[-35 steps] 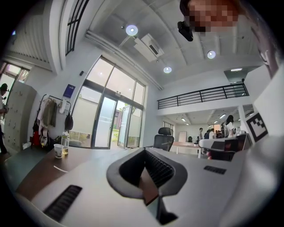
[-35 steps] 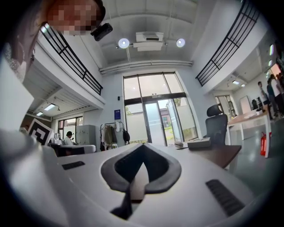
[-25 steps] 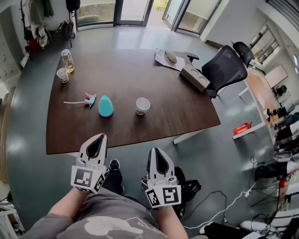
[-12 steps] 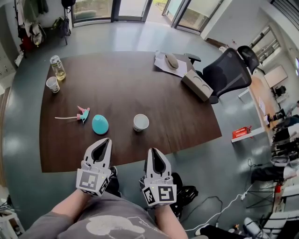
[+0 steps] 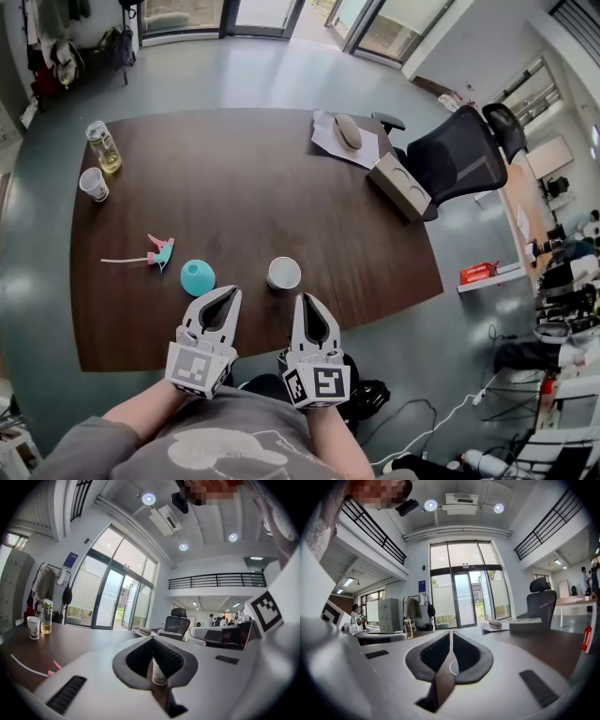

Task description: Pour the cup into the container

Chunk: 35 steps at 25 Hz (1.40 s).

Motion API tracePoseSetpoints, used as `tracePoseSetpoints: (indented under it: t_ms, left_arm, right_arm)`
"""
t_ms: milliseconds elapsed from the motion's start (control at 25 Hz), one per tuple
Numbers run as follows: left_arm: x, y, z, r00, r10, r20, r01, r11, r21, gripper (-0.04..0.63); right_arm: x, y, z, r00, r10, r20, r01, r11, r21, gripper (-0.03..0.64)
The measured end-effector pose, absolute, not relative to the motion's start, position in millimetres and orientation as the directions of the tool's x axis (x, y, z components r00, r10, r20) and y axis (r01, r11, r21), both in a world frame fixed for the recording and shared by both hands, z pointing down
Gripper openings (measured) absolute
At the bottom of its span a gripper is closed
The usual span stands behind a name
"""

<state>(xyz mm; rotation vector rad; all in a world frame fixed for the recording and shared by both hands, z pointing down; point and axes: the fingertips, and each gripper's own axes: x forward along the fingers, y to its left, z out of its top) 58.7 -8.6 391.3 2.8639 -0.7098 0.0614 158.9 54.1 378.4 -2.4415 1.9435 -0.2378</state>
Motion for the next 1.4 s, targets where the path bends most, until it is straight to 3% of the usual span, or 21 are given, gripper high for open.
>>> tracePoseSetpoints:
  t_ms: [280,920,1400]
  left_arm:
    - [68.0,-19.3,409.5,0.858,-0.496,0.133,-0.514,-0.838,0.185,0.008]
    - [92.6,-4.9,437.9,0.779,-0.589,0.214,-0.624,-0.761,0.177,0.008]
    - [89.5,-15.4,462.5,0.720,-0.644,0.258,-0.689,-0.707,0.159,0.008]
  right_arm:
    - [175.0,40.9,393.8,0.160,-0.976,0.151,-0.980,-0.175,-0.090,0.014]
    - [196.8,37.3,442.6,-0.075,-0.960,0.271,-0.996,0.058,-0.071,0.241]
    - [191.6,29.3,505.7,-0.160,-0.908,0.387,-0.987,0.141,-0.076,0.295]
